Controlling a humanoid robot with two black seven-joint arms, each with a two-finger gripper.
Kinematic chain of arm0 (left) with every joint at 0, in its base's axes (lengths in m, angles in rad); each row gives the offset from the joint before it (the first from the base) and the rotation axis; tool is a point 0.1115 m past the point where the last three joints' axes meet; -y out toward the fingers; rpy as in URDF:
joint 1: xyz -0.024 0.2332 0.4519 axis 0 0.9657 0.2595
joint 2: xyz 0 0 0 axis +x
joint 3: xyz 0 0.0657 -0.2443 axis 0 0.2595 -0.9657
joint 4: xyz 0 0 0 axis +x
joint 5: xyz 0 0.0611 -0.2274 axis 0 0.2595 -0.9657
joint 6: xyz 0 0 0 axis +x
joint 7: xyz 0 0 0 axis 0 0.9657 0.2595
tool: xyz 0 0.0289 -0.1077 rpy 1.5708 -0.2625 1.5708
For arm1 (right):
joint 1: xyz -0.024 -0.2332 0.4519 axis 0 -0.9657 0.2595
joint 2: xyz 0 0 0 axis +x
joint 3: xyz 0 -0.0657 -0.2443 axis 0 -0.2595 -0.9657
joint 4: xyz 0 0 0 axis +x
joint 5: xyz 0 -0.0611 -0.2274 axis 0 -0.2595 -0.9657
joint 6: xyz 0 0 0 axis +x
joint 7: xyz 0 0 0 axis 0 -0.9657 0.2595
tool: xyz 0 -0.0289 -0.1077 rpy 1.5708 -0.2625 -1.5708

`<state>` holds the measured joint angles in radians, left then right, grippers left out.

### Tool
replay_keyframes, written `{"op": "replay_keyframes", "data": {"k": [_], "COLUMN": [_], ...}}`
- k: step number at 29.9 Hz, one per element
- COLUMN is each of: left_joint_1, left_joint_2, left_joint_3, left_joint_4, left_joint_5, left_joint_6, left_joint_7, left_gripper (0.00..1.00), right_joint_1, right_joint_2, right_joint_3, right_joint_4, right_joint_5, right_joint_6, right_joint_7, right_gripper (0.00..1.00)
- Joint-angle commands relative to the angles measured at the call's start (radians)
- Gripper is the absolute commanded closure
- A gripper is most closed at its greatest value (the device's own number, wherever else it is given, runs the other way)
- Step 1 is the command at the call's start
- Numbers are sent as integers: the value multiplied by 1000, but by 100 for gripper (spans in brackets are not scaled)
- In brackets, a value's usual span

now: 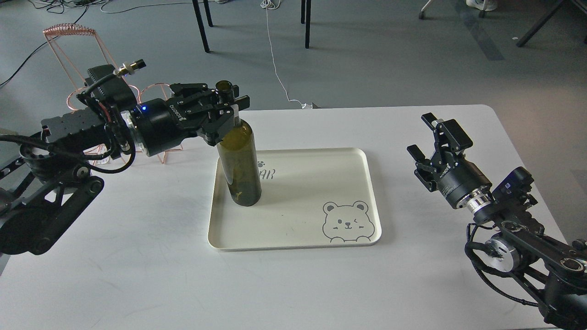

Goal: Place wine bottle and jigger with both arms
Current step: 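Close the left gripper around the bottle neck, then lift the bottle with the left gripper over the wire rack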

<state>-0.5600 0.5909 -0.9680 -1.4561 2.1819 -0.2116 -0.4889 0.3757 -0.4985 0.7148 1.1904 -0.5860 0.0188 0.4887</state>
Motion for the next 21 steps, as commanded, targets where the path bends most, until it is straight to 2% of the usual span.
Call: {"op": "replay_keyframes", "data": {"k": [1, 4, 7, 13, 21], "left_joint_1": [-40, -93, -193, -346, -503], "left_joint_2": [4, 20, 85, 184, 279], "left_joint_3": [0, -1, 0, 9, 173], "left_joint_4": [-4, -6, 19, 144, 327], "left_joint_5": [0, 0, -26, -120, -234], "left_joint_6": [-3, -11, -32, -117, -118], "left_joint_7": [0, 0, 0, 0, 0], "left_gripper": [91, 91, 91, 91, 91], "right_joint_1": [0, -3, -4, -4, -7], "right_joint_2": [0, 0, 0, 0, 0], "right_joint_3": [2, 3, 3, 3, 2], "right_joint_4": [-2, -2, -2, -2, -2], "right_joint_5": [0, 0, 0, 0, 0], "right_joint_6": [-5, -7, -7, -7, -7], "right_joint_7": [0, 0, 0, 0, 0], "right_gripper": [2, 2, 2, 2, 2]}}
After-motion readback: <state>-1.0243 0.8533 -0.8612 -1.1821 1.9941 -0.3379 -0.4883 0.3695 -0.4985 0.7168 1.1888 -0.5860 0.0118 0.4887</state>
